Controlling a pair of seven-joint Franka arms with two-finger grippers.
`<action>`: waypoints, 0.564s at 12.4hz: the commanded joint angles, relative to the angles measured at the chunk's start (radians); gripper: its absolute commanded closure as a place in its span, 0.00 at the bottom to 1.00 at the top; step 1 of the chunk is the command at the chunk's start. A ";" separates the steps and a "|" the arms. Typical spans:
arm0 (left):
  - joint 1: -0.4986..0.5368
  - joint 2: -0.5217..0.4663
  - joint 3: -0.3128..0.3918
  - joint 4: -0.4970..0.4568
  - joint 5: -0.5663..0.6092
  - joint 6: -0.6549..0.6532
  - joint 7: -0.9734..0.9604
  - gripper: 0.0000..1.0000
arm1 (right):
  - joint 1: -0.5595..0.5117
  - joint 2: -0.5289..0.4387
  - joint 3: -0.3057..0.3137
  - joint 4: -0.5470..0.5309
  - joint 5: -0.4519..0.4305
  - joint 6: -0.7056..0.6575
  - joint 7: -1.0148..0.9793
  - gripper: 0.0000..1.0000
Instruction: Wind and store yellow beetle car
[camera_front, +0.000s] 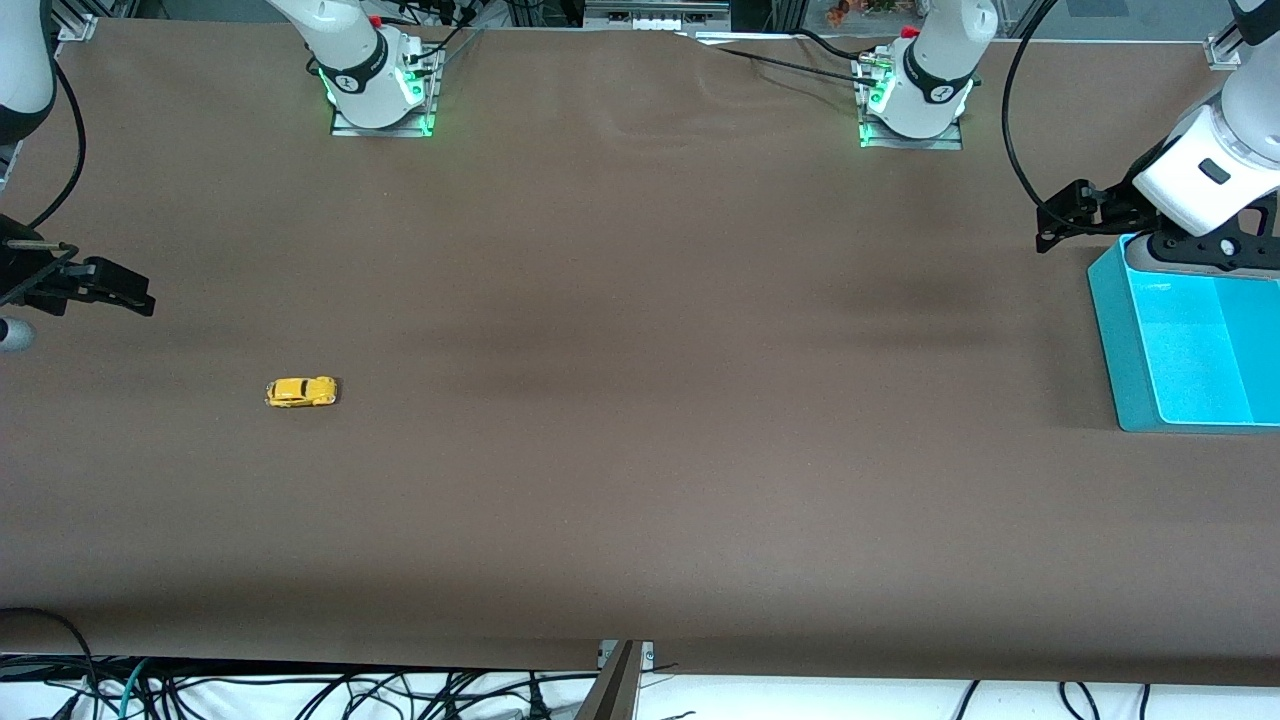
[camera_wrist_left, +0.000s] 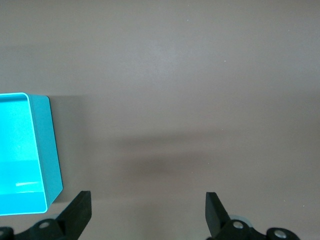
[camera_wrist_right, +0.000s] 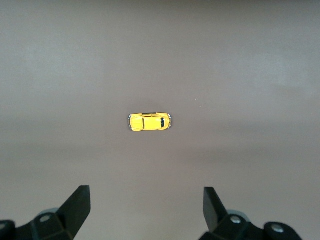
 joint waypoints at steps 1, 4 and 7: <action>0.007 -0.009 -0.001 -0.002 -0.016 -0.010 0.023 0.00 | -0.007 -0.004 0.004 0.002 -0.002 0.002 -0.002 0.00; 0.007 -0.009 -0.001 -0.002 -0.016 -0.012 0.023 0.00 | 0.003 -0.004 0.007 0.002 0.000 0.000 0.000 0.00; 0.007 -0.008 -0.001 -0.002 -0.016 -0.012 0.023 0.00 | 0.024 0.001 0.017 0.000 0.003 -0.007 -0.002 0.00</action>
